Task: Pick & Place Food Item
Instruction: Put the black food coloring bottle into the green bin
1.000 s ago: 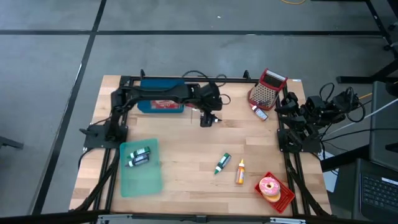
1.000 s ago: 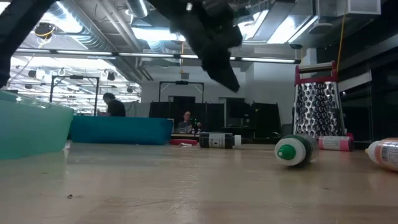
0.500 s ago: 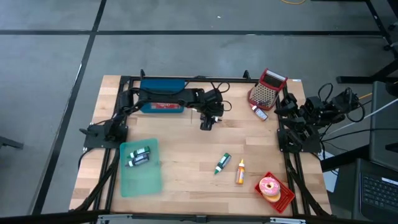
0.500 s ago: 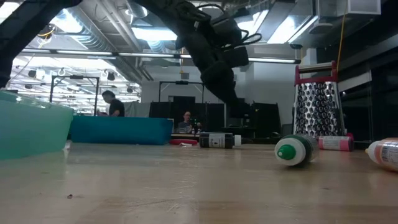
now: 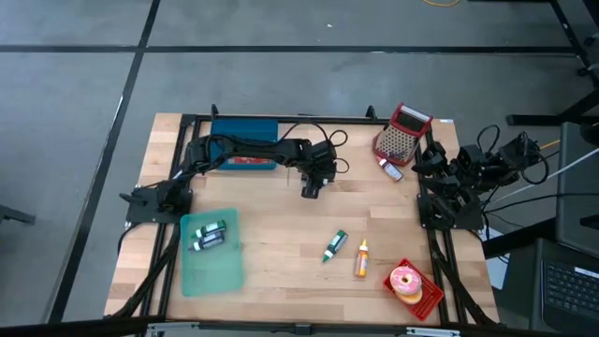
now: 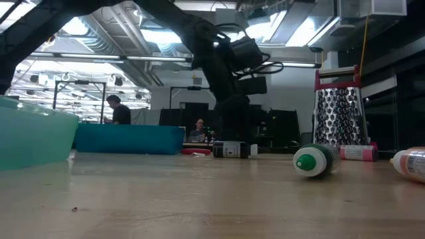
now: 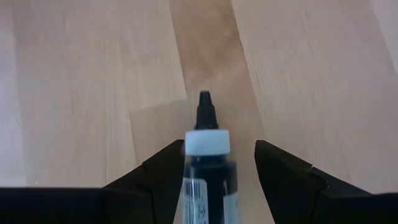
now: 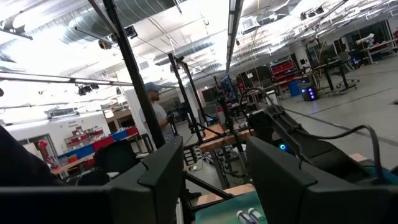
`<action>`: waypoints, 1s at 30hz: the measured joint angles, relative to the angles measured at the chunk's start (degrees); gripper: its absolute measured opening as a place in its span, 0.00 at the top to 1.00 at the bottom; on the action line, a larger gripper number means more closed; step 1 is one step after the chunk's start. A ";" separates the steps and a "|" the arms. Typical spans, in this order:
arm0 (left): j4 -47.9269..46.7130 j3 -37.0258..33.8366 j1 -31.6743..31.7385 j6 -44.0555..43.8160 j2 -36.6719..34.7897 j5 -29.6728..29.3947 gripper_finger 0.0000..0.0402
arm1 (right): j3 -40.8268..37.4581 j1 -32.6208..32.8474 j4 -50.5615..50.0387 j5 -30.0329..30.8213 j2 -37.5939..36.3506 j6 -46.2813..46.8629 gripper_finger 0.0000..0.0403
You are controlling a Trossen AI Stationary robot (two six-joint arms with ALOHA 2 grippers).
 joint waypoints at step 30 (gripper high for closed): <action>1.14 3.34 0.79 -15.78 2.40 3.39 0.65 | 0.00 -0.02 -1.36 -0.02 0.09 0.71 0.55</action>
